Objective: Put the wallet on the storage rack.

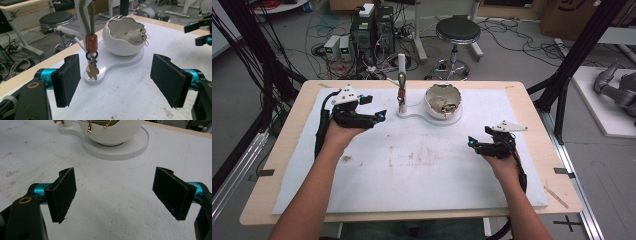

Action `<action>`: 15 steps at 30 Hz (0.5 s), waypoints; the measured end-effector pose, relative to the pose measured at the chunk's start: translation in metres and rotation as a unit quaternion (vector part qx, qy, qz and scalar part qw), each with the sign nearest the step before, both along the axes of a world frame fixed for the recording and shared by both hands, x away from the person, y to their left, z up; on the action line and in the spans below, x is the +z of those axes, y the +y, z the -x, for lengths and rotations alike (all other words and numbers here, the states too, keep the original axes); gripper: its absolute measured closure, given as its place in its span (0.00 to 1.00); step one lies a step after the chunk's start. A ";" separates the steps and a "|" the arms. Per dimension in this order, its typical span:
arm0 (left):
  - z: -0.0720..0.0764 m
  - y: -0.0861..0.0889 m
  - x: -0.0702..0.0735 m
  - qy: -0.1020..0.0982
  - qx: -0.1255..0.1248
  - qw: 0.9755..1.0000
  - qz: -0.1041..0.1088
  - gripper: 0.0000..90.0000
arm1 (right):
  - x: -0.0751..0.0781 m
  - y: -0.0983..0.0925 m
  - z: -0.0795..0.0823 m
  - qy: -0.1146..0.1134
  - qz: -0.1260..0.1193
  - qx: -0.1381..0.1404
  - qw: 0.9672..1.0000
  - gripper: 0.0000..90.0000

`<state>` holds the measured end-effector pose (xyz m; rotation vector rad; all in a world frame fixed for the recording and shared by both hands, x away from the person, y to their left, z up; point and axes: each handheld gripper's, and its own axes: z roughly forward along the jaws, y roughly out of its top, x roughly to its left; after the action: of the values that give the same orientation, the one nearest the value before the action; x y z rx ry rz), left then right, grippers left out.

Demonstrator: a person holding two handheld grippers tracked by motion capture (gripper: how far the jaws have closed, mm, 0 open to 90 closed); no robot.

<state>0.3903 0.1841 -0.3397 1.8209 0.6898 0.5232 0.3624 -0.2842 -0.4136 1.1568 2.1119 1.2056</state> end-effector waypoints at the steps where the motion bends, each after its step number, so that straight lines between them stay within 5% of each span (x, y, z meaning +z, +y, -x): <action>1: 0.002 0.002 -0.001 0.000 -0.002 1.000 0.005 0.26 | 0.000 0.000 0.000 -0.001 -0.001 -0.001 1.000 0.22; 15: 0.036 0.029 -0.032 0.028 -0.012 0.999 0.024 0.23 | -0.001 -0.002 -0.001 -0.003 0.000 0.002 1.000 0.22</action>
<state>0.3538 0.2135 -0.3722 1.8027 0.7109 0.4387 0.3629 -0.2863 -0.4149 1.1478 2.1097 1.2101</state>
